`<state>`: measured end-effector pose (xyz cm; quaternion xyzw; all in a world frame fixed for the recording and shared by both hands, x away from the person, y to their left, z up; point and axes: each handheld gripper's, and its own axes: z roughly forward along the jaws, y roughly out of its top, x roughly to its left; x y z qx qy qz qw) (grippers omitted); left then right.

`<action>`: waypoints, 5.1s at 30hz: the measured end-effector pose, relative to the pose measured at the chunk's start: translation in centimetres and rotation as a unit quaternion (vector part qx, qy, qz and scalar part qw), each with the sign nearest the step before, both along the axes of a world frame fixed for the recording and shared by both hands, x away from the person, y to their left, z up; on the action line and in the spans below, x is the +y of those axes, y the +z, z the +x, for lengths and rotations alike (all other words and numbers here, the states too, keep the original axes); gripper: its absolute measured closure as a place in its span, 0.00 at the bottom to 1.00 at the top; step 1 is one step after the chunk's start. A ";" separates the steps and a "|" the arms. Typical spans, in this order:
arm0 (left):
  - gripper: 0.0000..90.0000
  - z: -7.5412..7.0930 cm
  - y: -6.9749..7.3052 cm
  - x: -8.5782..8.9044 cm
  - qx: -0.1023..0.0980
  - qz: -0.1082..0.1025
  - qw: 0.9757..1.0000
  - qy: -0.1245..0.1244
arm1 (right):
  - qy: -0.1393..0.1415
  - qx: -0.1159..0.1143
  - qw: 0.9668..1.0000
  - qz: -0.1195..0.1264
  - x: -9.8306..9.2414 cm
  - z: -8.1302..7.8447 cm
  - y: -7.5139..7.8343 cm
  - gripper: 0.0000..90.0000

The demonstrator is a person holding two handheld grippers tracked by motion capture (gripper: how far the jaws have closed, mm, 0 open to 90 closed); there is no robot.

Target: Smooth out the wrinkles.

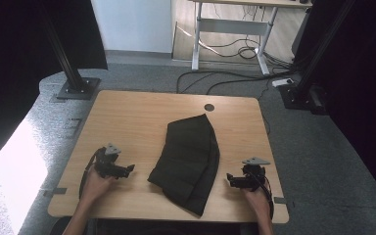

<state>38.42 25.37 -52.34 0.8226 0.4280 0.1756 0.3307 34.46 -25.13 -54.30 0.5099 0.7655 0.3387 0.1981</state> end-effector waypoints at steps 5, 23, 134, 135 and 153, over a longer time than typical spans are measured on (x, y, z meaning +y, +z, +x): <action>0.00 2.8 2.5 -2.4 -0.020 0.012 0.999 -0.031 | 0.023 -0.007 1.000 0.002 1.8 -0.8 1.4 0.03; 0.00 10.8 3.5 -13.1 -0.038 0.018 0.995 -0.090 | 0.085 0.007 0.996 0.002 8.2 -3.1 1.5 0.02; 0.00 -3.7 -0.2 2.8 -0.037 0.025 0.999 0.015 | 0.022 -0.042 0.999 -0.009 0.3 0.7 5.0 0.00; 0.00 -3.8 -0.4 3.1 -0.033 0.024 0.999 0.019 | 0.019 -0.042 0.999 -0.009 0.2 0.4 4.6 0.00; 0.00 -3.6 -2.4 4.4 0.024 0.009 0.999 0.039 | 0.000 -0.005 1.000 -0.016 -1.5 -0.6 -1.4 0.00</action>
